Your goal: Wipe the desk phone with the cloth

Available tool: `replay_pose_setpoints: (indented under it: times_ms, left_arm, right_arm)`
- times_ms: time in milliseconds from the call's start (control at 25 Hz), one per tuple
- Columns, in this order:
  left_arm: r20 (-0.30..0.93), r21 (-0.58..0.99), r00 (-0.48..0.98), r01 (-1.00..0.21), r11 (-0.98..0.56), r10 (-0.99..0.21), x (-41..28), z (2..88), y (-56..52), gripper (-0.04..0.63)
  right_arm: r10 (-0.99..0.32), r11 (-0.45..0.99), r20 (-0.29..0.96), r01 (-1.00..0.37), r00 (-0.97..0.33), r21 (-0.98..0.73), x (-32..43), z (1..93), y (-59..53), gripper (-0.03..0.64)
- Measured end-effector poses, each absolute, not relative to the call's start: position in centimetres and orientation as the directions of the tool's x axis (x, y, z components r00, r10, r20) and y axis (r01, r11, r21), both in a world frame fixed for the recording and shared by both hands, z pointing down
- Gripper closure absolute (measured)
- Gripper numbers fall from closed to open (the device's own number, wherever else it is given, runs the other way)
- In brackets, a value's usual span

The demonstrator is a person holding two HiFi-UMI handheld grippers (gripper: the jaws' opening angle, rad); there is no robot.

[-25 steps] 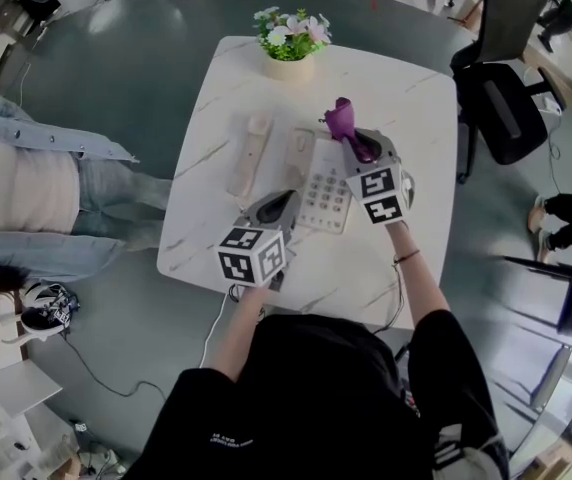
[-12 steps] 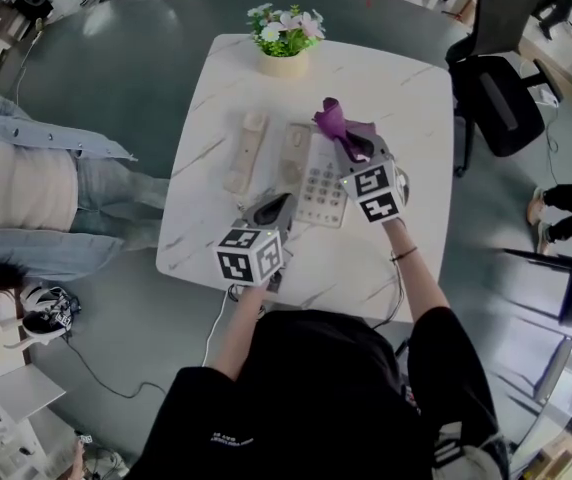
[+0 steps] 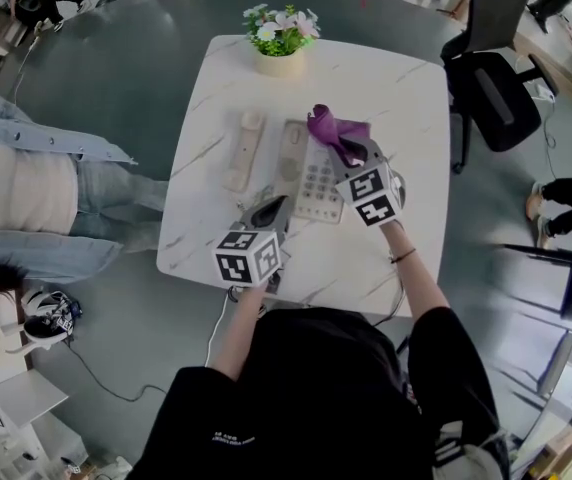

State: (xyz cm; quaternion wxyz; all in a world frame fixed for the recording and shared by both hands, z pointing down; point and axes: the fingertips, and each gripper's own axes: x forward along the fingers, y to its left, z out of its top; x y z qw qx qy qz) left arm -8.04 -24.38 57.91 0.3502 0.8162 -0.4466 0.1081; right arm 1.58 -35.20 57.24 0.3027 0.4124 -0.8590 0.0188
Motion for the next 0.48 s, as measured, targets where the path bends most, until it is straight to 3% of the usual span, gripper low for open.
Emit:
replay_pose_setpoints:
  times_ms: [480]
  left_arm:
    - [0.48, 0.462, 0.572, -0.809, -0.363, -0.665, -8.0, 57.6, -23.4, 0.597]
  right_arm:
    - [-0.66, 0.693, 0.563, -0.692, -0.498, 0.201, 0.9, 58.0, -32.8, 0.583]
